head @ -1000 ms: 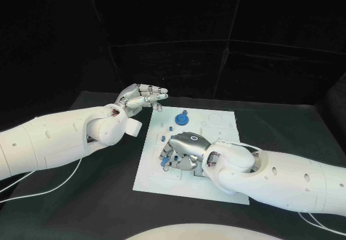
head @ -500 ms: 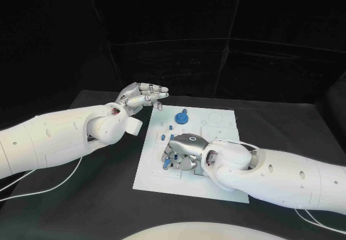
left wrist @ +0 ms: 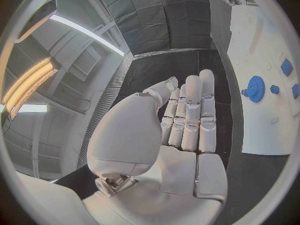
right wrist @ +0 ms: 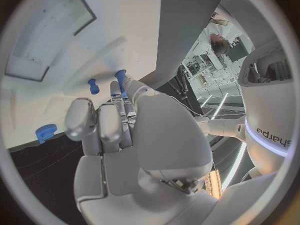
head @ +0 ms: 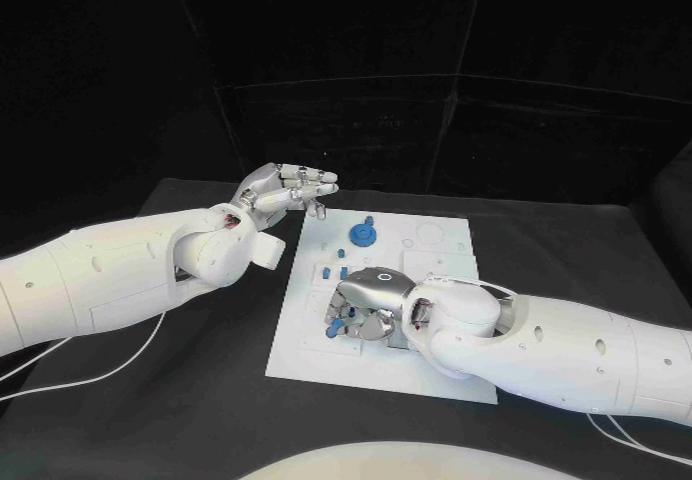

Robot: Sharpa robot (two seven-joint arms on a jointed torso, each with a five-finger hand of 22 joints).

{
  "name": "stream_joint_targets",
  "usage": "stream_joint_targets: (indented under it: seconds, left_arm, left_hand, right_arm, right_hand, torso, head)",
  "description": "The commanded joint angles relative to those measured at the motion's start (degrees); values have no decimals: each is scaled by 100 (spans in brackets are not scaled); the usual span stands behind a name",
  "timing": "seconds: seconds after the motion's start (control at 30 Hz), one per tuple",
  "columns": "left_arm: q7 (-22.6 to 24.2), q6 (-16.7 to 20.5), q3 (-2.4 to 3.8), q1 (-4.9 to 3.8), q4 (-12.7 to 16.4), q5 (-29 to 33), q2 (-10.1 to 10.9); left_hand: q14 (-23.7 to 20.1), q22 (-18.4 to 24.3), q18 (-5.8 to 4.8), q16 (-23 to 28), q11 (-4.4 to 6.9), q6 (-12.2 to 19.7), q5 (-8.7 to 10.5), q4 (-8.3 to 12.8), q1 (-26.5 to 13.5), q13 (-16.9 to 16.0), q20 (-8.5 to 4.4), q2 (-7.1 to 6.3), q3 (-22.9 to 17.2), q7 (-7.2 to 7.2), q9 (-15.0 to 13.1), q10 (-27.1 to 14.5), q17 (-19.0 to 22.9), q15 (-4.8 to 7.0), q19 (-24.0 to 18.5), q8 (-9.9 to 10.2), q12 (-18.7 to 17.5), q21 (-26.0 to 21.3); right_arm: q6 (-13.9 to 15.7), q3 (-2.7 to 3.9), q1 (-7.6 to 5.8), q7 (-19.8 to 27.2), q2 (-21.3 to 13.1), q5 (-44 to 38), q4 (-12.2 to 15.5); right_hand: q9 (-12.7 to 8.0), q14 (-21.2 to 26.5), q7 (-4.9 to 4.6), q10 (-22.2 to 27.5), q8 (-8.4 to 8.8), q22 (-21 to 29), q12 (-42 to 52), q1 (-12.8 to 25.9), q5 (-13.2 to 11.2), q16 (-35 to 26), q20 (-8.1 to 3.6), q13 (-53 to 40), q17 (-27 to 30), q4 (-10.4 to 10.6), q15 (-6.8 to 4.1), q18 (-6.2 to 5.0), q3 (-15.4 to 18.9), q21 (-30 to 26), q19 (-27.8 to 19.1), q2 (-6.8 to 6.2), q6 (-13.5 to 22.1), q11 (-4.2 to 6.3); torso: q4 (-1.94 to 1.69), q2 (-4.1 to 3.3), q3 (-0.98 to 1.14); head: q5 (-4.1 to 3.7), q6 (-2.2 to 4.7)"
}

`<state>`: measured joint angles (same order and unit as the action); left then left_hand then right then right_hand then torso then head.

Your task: Assemble the parts on the task board

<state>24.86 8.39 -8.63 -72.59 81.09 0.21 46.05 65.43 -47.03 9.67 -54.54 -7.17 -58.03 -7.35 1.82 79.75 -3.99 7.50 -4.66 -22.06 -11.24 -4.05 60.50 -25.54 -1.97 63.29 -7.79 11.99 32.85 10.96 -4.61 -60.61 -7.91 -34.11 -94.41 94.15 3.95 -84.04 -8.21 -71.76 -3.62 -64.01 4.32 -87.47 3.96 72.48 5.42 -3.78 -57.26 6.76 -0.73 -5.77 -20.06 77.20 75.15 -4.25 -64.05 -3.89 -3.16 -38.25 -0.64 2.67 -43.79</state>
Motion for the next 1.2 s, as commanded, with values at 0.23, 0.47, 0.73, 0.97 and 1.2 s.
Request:
stream_joint_targets:
  seconds: [0.23, 0.47, 0.73, 0.97, 1.2]
  left_arm:
    - [54, -62, 4, -7, 10, 14, -2]
    - [47, -68, 4, -8, 13, 14, -10]
    - [26, -87, 4, -8, 15, 14, -8]
    - [14, -94, 4, -8, 15, 14, -5]
    - [7, -93, 4, -8, 7, 14, -1]
  left_hand:
    - [-34, 10, 82, -22, 2, 15, -29, 9, 31, -3, 17, 11, 38, 4, -7, -25, 6, -8, 14, -25, 18, -32]
    - [-34, 10, 82, -22, 2, 15, -29, 9, 31, -3, 17, 11, 38, 4, -7, -25, 6, -8, 14, -25, 18, -32]
    - [-34, 10, 82, -22, 2, 15, -29, 9, 31, -3, 17, 11, 38, 4, -7, -25, 6, -8, 14, -25, 18, -32]
    - [-34, 10, 82, -22, 2, 15, -29, 9, 31, -3, 17, 11, 38, 4, -7, -25, 6, -8, 14, -25, 18, -32]
    - [-34, 10, 82, -22, 2, 15, -29, 9, 31, -3, 17, 11, 38, 4, -7, -25, 6, -8, 14, -25, 18, -32]
  right_arm:
    - [-111, -8, 1, -170, 45, -221, -3]
    - [-76, -16, 1, -255, 155, -290, -36]
    - [-13, -23, 3, -273, 200, -303, -53]
    - [28, -25, 3, -257, 206, -304, -48]
    - [284, -26, 4, -159, 144, -288, 14]
  right_hand:
    - [-4, -64, -35, 71, -13, 14, -70, 141, -15, -1, 33, 12, 11, -9, 38, 24, -52, -20, -55, -70, 26, -51]
    - [-23, -59, -87, 235, 14, 19, -75, 264, -11, 7, 72, 14, 17, -2, 84, 23, -72, -22, -71, -170, 185, -105]
    - [-29, -59, -74, 254, 18, 13, -60, 312, -12, 19, 87, 6, 13, -13, 89, 21, -101, -18, -75, -212, 324, -104]
    - [-33, -54, -61, 277, 22, 31, -59, 364, -11, 19, 89, 5, 26, -17, 88, 16, -116, -26, -92, -257, 472, -100]
    - [-31, 131, -20, 1160, 14, 782, -60, 714, 8, -397, 150, 19, 678, 20, 166, -130, 345, -471, -565, -554, 1345, -205]
  torso:
    - [-2, 6, -1]
    - [-11, 3, -3]
    - [-2, 4, -1]
    - [-6, 7, 0]
    - [-1, 6, 3]
  head:
    - [9, 5]
    - [-1, 11]
    - [22, 5]
    - [26, 11]
    - [26, 15]
